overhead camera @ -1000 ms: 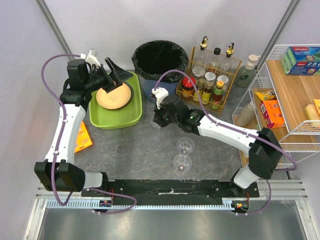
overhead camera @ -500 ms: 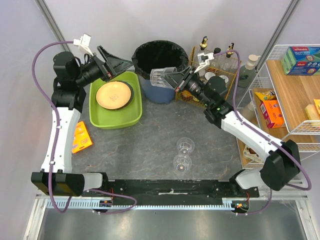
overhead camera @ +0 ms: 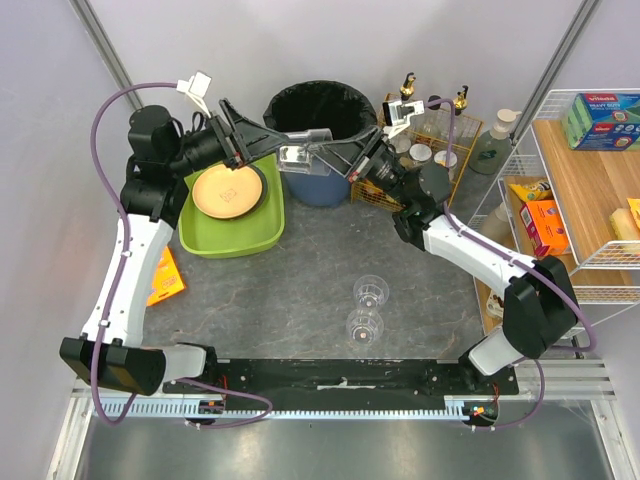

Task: Clear the kitchen counter

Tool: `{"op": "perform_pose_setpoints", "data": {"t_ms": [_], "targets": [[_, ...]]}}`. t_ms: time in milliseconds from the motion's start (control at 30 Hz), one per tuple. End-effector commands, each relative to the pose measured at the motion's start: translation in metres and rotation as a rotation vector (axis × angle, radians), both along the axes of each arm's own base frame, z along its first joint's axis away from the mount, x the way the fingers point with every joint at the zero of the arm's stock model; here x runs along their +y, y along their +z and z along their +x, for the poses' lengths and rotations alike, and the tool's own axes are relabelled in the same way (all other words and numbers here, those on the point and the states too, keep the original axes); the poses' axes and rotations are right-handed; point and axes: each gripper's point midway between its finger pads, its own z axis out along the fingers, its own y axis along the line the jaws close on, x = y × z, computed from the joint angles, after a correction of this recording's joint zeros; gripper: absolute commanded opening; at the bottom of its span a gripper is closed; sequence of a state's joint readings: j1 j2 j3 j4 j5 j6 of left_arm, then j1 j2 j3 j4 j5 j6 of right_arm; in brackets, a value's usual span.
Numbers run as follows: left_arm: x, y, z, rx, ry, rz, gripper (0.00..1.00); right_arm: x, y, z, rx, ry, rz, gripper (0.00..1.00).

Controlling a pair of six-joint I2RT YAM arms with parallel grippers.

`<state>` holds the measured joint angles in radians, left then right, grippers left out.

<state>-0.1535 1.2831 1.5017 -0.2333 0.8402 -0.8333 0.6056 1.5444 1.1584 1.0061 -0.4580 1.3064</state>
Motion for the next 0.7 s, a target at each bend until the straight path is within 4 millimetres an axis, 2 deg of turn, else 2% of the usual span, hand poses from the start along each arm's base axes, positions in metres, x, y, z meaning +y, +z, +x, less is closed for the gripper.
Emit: {"op": "perform_pose_setpoints", "data": {"t_ms": [0,300,467,500,567,667], "targets": [[-0.007,0.001,-0.005,-0.004,-0.025,-0.006,0.99,-0.02,0.055,-0.034,-0.152,0.066,0.15,0.0],[-0.028,0.009,-0.023,-0.031,-0.153,-0.044,0.93,-0.017,0.051,-0.032,-0.142,0.08,0.157,0.0],[-0.032,0.007,-0.025,-0.022,-0.174,-0.053,0.87,-0.015,0.047,-0.03,-0.13,0.084,0.16,0.0],[-0.032,0.006,-0.025,-0.019,-0.175,-0.055,0.84,-0.014,0.045,-0.028,-0.126,0.086,0.155,0.0],[-0.033,0.004,-0.024,-0.013,-0.177,-0.055,0.72,-0.012,0.043,-0.027,-0.117,0.086,0.145,0.0],[-0.032,0.001,-0.02,-0.007,-0.155,-0.047,0.48,-0.007,0.035,-0.021,-0.089,0.073,0.099,0.02]]}}
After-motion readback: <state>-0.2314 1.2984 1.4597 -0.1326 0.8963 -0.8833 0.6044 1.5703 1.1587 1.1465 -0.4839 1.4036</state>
